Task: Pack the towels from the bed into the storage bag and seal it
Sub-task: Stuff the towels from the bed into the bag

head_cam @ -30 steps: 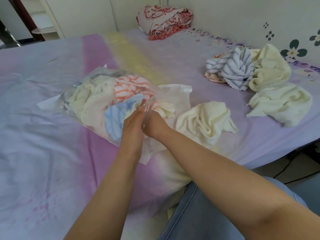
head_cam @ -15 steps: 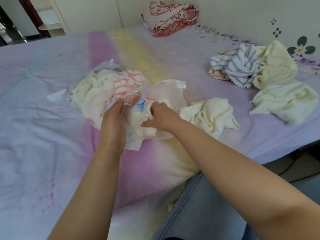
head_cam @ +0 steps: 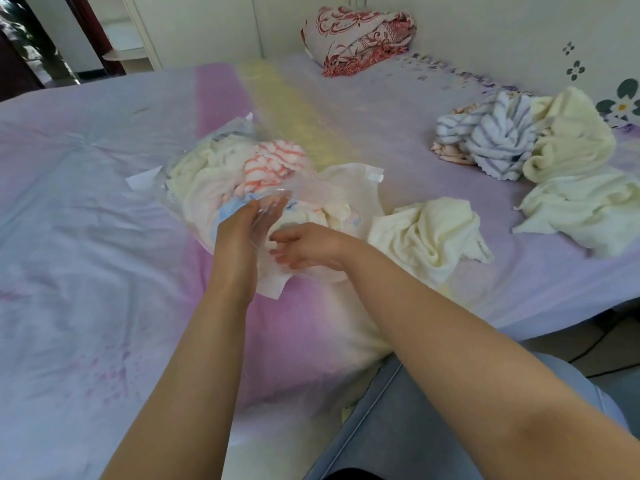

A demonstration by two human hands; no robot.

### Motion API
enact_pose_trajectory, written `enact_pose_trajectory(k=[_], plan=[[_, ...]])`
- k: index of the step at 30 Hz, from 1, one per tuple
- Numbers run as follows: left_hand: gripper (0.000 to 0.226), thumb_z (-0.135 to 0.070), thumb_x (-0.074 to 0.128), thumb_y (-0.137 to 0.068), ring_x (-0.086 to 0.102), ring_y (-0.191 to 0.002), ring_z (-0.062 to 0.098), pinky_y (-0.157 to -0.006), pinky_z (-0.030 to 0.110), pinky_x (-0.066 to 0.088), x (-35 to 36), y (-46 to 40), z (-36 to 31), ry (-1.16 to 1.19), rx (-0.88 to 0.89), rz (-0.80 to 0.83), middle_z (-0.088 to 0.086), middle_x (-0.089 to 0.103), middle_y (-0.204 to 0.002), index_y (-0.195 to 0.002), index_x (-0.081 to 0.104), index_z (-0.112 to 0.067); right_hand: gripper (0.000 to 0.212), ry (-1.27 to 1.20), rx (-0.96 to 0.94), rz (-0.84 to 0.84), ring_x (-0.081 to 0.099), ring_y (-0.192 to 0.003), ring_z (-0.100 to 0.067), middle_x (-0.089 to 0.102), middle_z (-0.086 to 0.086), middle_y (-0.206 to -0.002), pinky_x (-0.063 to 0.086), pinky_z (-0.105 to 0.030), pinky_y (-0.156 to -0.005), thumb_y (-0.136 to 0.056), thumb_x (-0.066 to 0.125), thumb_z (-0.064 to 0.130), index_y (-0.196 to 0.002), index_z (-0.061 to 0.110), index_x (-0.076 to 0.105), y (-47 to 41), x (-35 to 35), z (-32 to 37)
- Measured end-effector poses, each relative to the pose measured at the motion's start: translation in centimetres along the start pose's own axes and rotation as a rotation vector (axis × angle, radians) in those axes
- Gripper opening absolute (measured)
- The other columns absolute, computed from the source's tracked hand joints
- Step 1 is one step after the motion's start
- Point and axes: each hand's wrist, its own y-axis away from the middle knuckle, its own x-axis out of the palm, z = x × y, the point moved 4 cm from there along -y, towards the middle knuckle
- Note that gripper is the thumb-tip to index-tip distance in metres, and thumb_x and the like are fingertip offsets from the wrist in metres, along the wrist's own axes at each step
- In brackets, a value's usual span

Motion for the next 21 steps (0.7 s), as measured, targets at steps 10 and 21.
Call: enact_pose_trajectory(k=[10, 21], plan=[[0.042, -0.040, 0.057, -0.072, 0.069, -0.109, 0.033, -0.099, 0.050, 0.052, 1.6, 0.0, 0.4, -0.267, 0.091, -0.016, 0.018, 0.074, -0.109, -0.100, 0.079, -0.018, 0.075, 0.852, 0.323, -0.696, 0.005, -0.144, -0.038, 0.002, 0.000, -0.160, 0.011, -0.057, -0.112, -0.075, 0.057, 0.067, -0.139, 0.039, 0.032, 10.0, -12.5, -10.5], [0.030, -0.052, 0.065, -0.067, 0.073, -0.096, 0.027, -0.096, 0.051, 0.053, 2.6, 0.2, -0.7, -0.357, 0.098, -0.019, 0.008, 0.077, -0.093, -0.078, 0.080, -0.029, 0.016, -0.223, -0.175, -0.746, 0.059, -0.080, -0.021, 0.063, -0.003, -0.083, 0.047, -0.029, -0.066, -0.076, 0.062, 0.002, -0.081, 0.017, 0.059, 13.4, -13.7, -6.8]])
